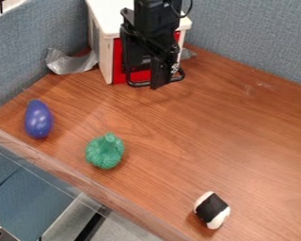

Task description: Open the drawer

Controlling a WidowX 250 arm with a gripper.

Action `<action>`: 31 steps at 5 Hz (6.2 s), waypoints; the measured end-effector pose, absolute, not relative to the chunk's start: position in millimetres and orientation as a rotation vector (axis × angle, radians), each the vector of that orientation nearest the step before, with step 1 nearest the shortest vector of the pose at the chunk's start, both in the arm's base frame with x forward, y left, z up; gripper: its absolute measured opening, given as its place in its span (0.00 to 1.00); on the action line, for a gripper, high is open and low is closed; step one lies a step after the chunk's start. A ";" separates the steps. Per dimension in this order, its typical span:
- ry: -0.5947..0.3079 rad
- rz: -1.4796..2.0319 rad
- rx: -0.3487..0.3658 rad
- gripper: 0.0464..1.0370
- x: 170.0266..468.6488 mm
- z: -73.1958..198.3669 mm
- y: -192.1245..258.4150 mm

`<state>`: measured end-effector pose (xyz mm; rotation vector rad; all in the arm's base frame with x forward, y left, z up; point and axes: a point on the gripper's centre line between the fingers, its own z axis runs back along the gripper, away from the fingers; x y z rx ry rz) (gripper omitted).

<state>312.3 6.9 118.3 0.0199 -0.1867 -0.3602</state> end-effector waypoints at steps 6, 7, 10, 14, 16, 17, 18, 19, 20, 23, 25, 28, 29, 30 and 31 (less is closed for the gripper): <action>-0.217 -0.670 0.112 0.96 353.4 90.9 15.9; -0.235 -0.655 0.131 0.96 362.3 82.4 18.3; -0.237 -0.593 0.150 0.96 386.0 56.2 29.3; -0.223 -0.515 0.108 0.33 397.0 46.0 28.9; -0.212 -0.535 0.065 0.08 388.4 42.0 10.7; -0.208 -0.545 0.029 0.07 381.5 42.5 -6.0; -0.201 -0.549 0.000 0.07 377.2 42.0 -17.6; -0.217 -0.542 -0.019 0.07 374.9 51.0 -26.1; -0.210 -0.542 -0.035 0.07 370.6 50.5 -33.4; -0.206 -0.570 -0.078 0.06 348.7 56.5 -61.8; -0.203 -0.586 -0.091 0.05 336.5 57.4 -70.2; -0.203 -0.619 -0.106 0.05 324.5 59.1 -80.0; -0.206 -0.626 -0.108 0.05 323.4 60.3 -83.6; -0.203 -0.622 -0.110 0.05 322.9 60.2 -83.8; -0.205 -0.629 -0.109 0.08 323.0 60.0 -83.7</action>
